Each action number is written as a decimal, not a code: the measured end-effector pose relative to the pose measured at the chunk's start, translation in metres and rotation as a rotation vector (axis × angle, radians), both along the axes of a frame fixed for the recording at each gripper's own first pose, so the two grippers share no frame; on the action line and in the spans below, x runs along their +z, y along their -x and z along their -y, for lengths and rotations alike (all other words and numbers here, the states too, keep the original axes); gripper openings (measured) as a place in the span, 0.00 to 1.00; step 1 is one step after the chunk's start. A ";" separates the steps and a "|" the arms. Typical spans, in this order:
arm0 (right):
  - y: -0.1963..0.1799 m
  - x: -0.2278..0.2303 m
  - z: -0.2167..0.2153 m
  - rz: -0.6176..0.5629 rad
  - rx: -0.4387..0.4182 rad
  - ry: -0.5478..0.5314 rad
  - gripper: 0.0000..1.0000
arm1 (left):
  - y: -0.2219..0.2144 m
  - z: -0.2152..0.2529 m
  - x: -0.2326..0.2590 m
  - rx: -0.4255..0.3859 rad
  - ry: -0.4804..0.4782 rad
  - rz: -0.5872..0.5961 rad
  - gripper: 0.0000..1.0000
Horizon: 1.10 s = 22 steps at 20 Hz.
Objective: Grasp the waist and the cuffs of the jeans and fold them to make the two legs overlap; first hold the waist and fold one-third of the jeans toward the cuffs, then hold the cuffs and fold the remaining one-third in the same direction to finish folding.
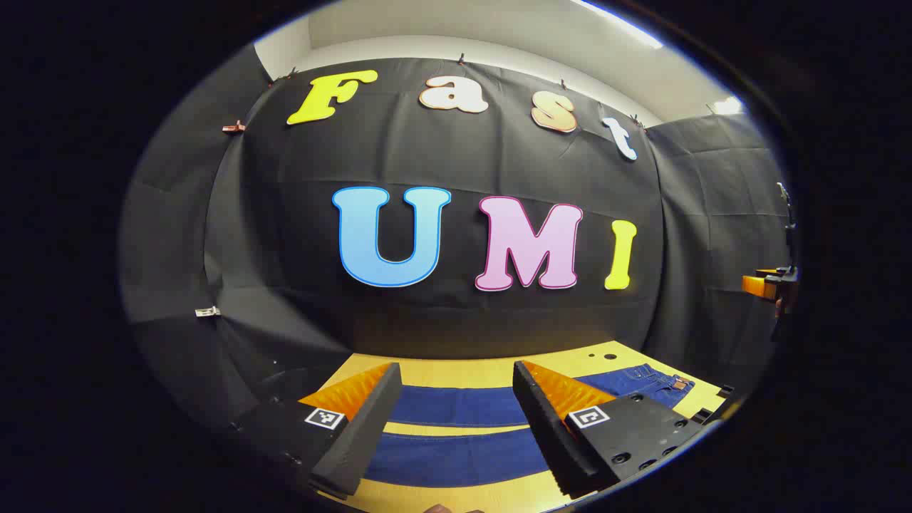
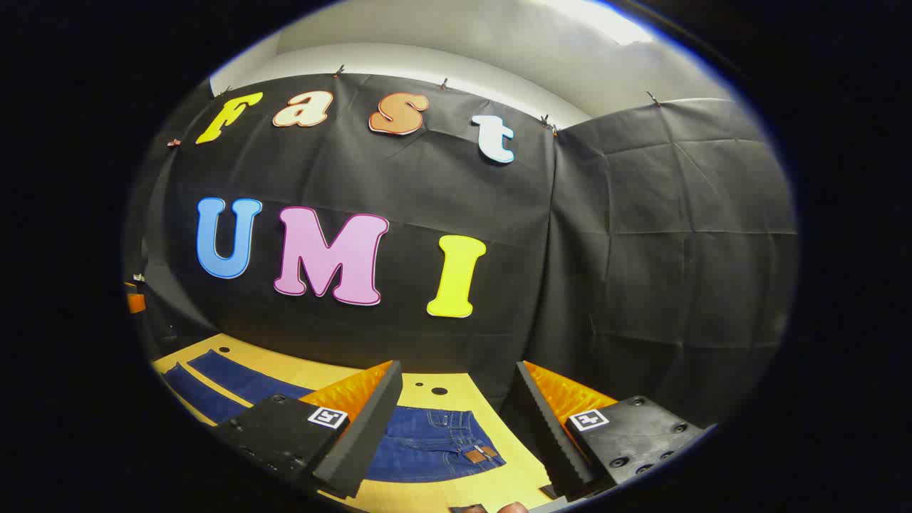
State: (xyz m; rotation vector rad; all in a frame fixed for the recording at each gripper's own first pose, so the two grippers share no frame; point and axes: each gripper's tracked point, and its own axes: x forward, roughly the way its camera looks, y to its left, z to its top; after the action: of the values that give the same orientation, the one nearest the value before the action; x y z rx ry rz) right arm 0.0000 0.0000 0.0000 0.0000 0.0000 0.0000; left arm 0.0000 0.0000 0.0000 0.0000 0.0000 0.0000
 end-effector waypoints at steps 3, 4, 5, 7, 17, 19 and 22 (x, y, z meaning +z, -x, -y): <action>-0.002 0.003 -0.003 0.007 0.006 0.023 0.96 | -0.001 -0.001 0.001 -0.007 -0.011 0.000 0.98; -0.002 0.003 -0.005 0.008 0.010 0.028 0.96 | 0.000 -0.002 0.001 -0.007 -0.014 0.001 0.98; -0.002 0.003 -0.007 0.011 0.016 0.032 0.96 | 0.000 -0.003 0.002 -0.006 -0.014 0.004 0.98; -0.004 0.004 -0.010 0.015 0.019 0.044 0.96 | 0.000 -0.006 0.003 0.000 -0.013 0.003 0.98; -0.008 -0.009 -0.007 -0.021 -0.006 0.052 0.96 | 0.005 -0.029 -0.012 0.011 -0.037 -0.029 0.98; -0.009 -0.010 -0.008 -0.026 -0.002 0.054 0.96 | 0.008 -0.036 -0.019 0.008 -0.036 -0.046 0.98; -0.015 -0.030 -0.012 -0.037 0.038 0.138 0.96 | 0.000 -0.036 -0.041 -0.085 -0.114 -0.068 0.98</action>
State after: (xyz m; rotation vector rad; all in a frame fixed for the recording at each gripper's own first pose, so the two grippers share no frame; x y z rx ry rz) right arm 0.0154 0.0119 -0.0303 -0.1382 0.0370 0.0384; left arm -0.0002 0.0356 -0.0412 0.1138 0.0685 -0.0848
